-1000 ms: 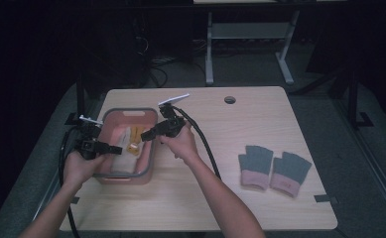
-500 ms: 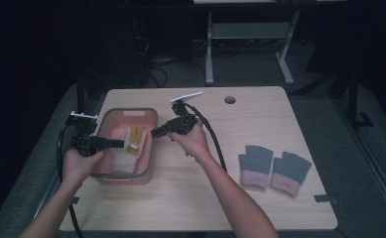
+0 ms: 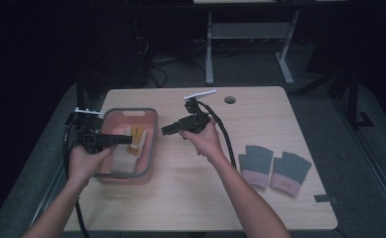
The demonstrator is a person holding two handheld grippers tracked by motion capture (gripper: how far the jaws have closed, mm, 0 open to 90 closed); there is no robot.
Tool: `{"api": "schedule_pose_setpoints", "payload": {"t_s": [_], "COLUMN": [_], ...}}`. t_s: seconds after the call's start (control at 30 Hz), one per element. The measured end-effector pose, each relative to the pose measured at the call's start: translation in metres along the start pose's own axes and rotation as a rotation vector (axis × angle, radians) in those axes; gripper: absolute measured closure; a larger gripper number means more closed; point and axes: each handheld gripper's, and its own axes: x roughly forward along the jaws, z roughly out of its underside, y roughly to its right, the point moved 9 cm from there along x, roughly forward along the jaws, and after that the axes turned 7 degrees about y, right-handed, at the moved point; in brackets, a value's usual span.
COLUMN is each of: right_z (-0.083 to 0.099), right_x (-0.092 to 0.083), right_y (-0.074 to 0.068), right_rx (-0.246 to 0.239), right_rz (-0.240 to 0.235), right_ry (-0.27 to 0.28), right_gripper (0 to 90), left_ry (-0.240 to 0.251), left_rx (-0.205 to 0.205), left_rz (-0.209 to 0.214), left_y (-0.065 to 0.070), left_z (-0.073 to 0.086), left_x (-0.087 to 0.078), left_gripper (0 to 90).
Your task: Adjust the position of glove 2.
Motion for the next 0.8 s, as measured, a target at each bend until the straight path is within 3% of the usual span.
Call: {"api": "schedule_pose_setpoints", "payload": {"t_s": [0.1, 0.8], "right_z": [0.001, 0.010], "right_x": [-0.011, -0.061], "right_y": [0.002, 0.019], "right_rx": [0.001, 0.021], "right_rz": [0.007, 0.054], "right_ry": [0.012, 0.058], "right_gripper": [63.2, 62.0], "left_ry": [0.003, 0.004], "left_rx": [0.022, 0.068], "left_rz": [0.016, 0.082], "left_y": [0.009, 0.050], "left_z": [-0.003, -0.008], "left_x": [0.002, 0.025], "left_gripper": [52.1, 48.1]}}
